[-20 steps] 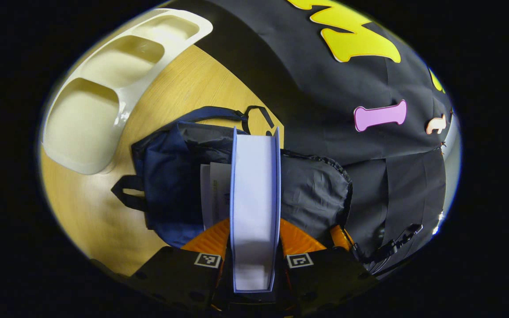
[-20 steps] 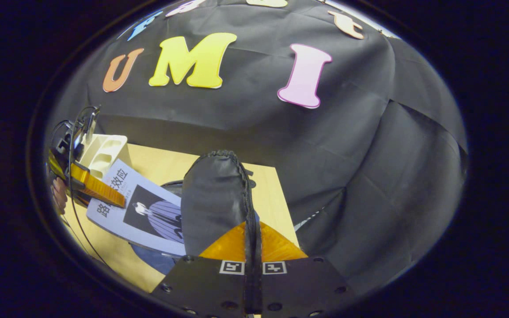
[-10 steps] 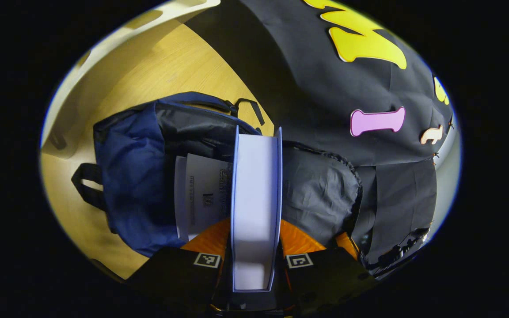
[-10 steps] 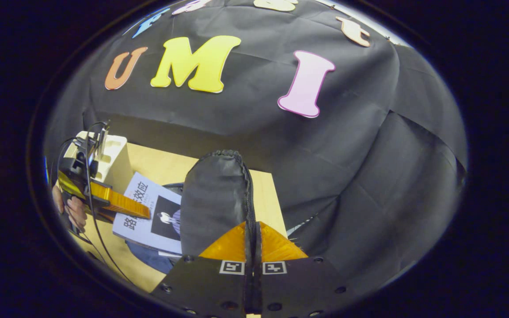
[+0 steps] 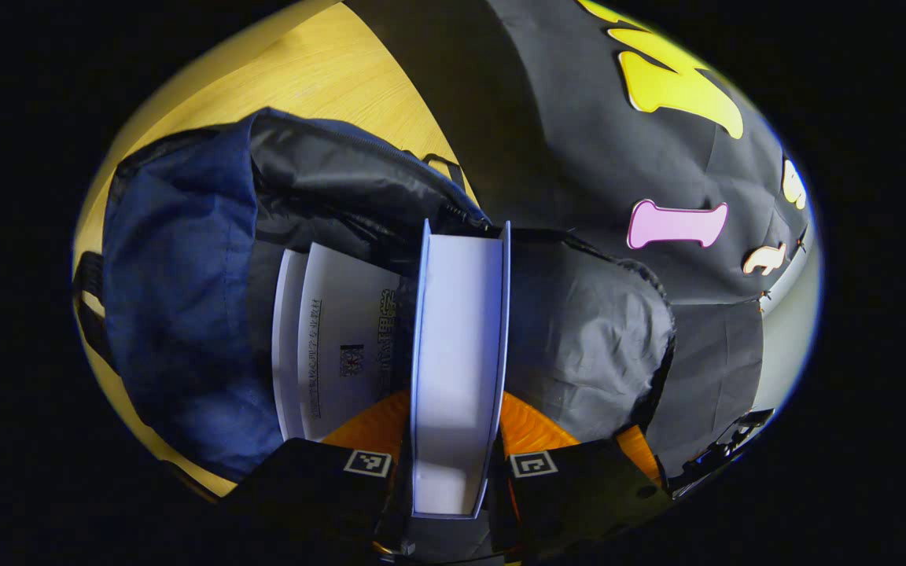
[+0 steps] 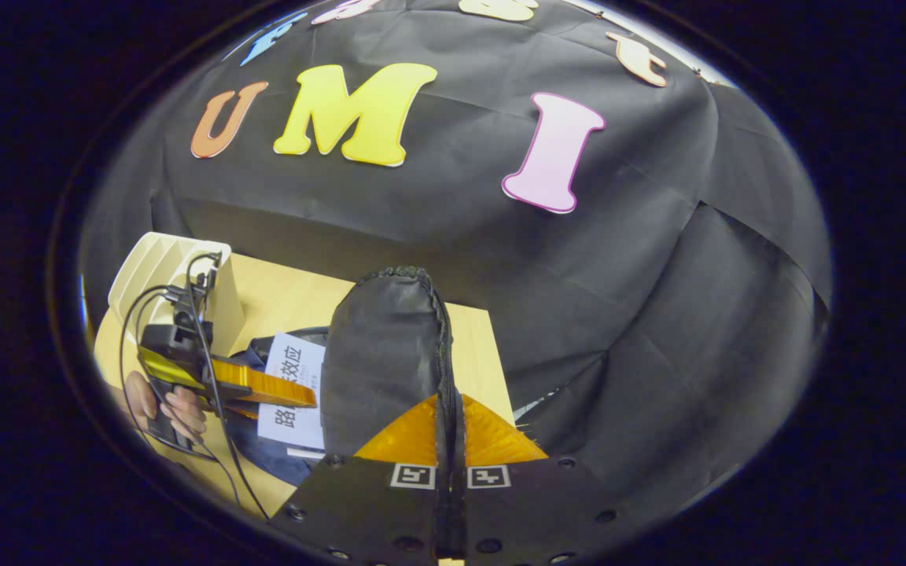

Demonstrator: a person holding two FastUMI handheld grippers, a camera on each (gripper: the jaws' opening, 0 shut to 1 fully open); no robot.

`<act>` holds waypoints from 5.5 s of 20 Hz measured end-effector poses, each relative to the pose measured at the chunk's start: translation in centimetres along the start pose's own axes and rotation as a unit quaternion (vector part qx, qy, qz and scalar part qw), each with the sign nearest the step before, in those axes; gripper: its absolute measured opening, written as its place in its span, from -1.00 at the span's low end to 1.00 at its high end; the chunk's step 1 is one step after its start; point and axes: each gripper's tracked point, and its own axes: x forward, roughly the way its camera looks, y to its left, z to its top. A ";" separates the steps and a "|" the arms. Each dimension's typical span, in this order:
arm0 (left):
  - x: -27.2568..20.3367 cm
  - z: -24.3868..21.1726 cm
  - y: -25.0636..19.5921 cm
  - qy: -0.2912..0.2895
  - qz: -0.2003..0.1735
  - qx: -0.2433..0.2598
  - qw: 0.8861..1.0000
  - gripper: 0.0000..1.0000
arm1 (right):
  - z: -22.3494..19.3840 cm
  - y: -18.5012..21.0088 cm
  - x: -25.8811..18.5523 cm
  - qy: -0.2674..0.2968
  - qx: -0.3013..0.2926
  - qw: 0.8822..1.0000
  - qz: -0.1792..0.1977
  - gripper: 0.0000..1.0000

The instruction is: Open the schoolbag, grab two books from the bookshelf and put them into the schoolbag.

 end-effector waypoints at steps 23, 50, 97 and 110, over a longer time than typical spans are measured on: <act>-2.6 0.6 5.3 0.087 0.222 0.061 0.969 0.60 | -0.4 1.5 1.6 0.002 0.028 0.999 0.026 -1.00; -32.1 13.3 -13.3 -0.266 0.315 0.487 0.770 1.00 | -1.4 14.0 -2.5 -0.003 0.070 0.992 0.105 -1.00; -49.4 20.1 -17.9 -0.484 0.348 0.407 0.692 1.00 | -11.8 34.5 4.7 0.120 -0.003 0.962 0.246 0.60; -45.8 19.6 -23.5 -0.499 0.320 0.484 0.644 1.00 | 14.6 20.0 -5.8 -0.241 0.050 0.963 0.113 0.93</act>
